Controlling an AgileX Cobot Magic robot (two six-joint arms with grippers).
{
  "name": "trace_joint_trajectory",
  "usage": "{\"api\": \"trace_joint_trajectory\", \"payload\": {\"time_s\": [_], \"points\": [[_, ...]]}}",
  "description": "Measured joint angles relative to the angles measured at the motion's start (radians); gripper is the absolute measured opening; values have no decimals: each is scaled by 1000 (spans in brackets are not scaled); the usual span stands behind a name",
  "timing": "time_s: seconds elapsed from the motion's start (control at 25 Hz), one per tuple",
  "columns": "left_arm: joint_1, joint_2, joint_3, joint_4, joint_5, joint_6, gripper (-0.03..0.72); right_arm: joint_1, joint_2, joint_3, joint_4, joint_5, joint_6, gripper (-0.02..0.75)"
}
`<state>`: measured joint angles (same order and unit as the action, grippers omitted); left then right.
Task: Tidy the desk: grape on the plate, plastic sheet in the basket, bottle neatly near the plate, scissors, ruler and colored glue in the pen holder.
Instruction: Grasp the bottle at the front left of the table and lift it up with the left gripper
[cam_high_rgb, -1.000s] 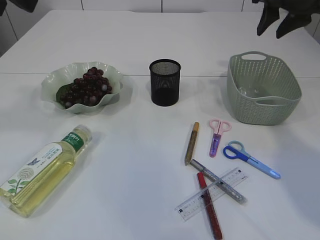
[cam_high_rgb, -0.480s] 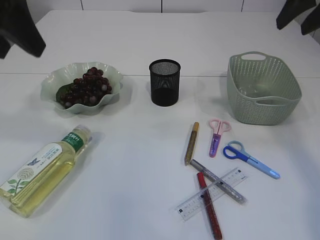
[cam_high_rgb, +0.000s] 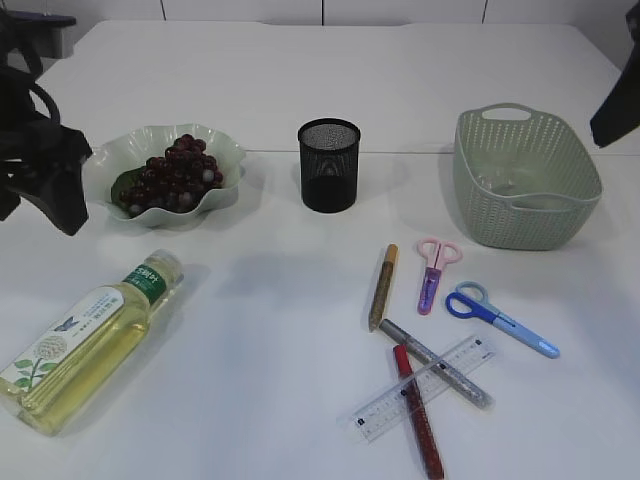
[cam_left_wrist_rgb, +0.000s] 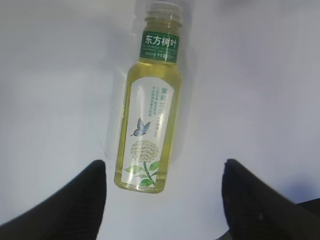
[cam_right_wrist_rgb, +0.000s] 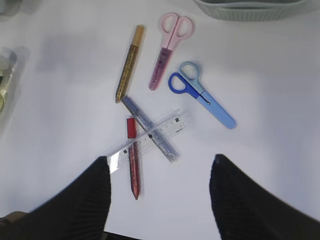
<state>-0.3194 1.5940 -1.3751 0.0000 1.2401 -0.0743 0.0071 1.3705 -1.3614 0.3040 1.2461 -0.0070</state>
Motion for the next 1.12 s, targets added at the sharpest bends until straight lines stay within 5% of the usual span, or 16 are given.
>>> {"api": "trace_joint_trajectory", "payload": {"time_s": [0.24, 0.48, 1.12], "points": [[0, 48, 0, 26, -1, 16, 540, 0, -39, 37, -19, 0, -2, 490], [0, 119, 0, 46, -26, 74, 669, 0, -54, 37, -19, 0, -2, 490], [0, 397, 0, 60, -144, 100, 659, 0, -56, 37, -19, 0, -15, 491]]}}
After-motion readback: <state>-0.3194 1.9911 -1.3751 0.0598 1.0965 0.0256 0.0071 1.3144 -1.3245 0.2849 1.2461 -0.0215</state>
